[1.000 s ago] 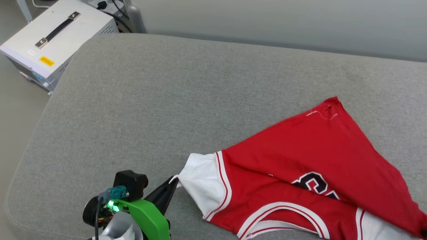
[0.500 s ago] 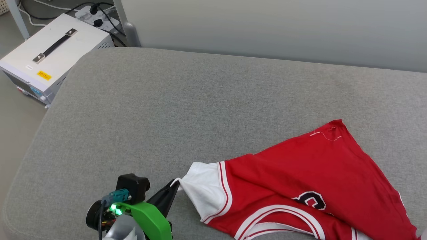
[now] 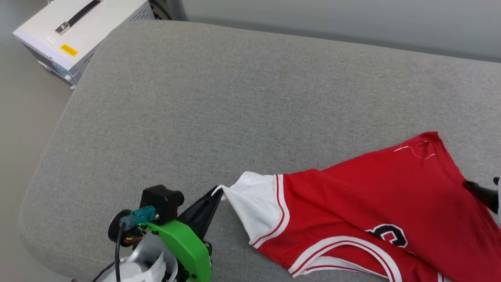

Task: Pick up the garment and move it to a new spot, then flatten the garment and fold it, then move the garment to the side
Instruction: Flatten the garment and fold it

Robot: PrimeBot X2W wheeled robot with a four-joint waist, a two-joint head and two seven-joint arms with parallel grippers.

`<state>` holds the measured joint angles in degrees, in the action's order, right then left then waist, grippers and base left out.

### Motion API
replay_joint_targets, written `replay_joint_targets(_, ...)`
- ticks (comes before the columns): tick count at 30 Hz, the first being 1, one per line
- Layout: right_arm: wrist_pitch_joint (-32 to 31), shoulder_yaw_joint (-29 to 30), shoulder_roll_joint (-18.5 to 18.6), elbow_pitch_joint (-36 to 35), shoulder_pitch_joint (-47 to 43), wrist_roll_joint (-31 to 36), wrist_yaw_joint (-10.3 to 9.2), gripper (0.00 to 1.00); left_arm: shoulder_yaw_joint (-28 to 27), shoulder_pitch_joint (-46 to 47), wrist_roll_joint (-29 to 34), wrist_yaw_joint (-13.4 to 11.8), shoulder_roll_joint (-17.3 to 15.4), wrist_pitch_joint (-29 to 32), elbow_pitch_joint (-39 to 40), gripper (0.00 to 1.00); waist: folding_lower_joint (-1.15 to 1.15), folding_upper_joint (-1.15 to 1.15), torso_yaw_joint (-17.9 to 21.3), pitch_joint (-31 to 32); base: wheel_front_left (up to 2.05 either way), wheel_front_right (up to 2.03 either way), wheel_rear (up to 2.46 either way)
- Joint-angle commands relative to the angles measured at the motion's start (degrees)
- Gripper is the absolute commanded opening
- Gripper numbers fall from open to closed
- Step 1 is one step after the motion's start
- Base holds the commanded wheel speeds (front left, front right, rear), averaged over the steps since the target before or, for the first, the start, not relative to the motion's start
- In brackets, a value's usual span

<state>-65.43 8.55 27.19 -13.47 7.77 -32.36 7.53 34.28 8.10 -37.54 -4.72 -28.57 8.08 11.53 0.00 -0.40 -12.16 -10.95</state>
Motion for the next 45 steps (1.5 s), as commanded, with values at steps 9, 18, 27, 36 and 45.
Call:
replay_joint_targets(9, -1.8, -1.6, 2.0, 10.6, 11.8, 4.5, -0.04, 1.0, 1.7, 4.0, 1.0, 1.9, 2.3, -0.9, 0.2, 0.0, 0.0, 0.4, -8.8, -9.1, 0.0, 0.0, 0.0)
replay_joint_targets(18, -0.6, -4.9, 5.2, 18.1, 15.9, 6.4, -0.04, 1.0, 3.3, 5.2, 1.3, 2.9, 4.4, -2.2, -1.5, 0.0, 0.0, 0.4, -11.6, -11.3, 0.0, 0.0, 0.0)
replay_joint_targets(27, -1.7, -8.0, 6.4, 22.4, 14.0, 6.0, -0.04, 0.0, 3.4, 6.2, 1.3, 3.4, 4.3, -2.6, -2.3, 0.0, 0.0, 0.4, -11.8, -11.6, 0.0, 0.0, 0.0)
replay_joint_targets(36, 5.4, -8.1, 5.6, 22.9, 15.4, 5.9, -0.04, 0.0, 2.9, 6.1, 1.3, 2.7, 3.6, -2.7, -2.7, 0.0, 0.0, 0.4, -10.0, -9.2, 0.0, 0.0, 0.0)
replay_joint_targets(45, 17.4, -9.3, 4.2, 23.1, 18.6, 3.8, -0.04, 0.0, 0.4, 5.9, 1.8, 0.8, 1.6, -3.8, -1.5, 0.0, 0.0, 0.4, -5.2, -1.9, 0.0, 0.0, 0.0)
